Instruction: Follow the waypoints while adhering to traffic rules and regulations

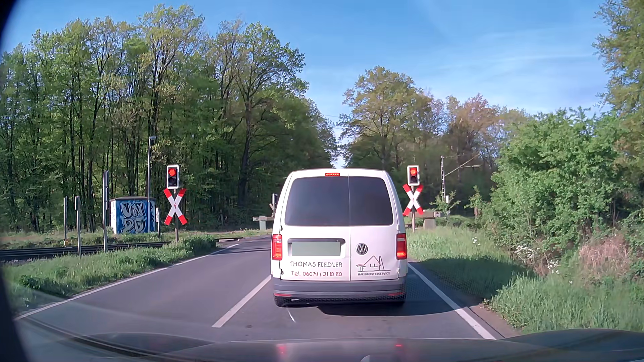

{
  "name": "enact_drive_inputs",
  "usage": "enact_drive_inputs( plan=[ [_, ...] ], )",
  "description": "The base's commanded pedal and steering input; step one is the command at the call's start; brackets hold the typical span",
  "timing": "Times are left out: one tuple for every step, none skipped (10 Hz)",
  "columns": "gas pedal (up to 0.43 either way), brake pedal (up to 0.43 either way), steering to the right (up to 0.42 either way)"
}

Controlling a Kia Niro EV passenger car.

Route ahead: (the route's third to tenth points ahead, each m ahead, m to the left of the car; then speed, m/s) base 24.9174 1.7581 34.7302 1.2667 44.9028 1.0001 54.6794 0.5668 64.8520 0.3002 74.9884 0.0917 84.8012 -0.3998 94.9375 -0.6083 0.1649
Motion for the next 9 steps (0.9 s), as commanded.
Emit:
enact_drive_inputs(
  plan=[
    [0.0,0.183,-0.001],
    [0.0,0.183,-0.001],
    [0.0,0.183,-0.001],
    [0.0,0.183,-0.001],
    [0.0,0.189,-0.001],
    [0.0,0.195,-0.001],
    [0.0,0.213,-0.001],
    [0.0,0.226,-0.001],
    [0.0,0.244,-0.001]
  ],
)
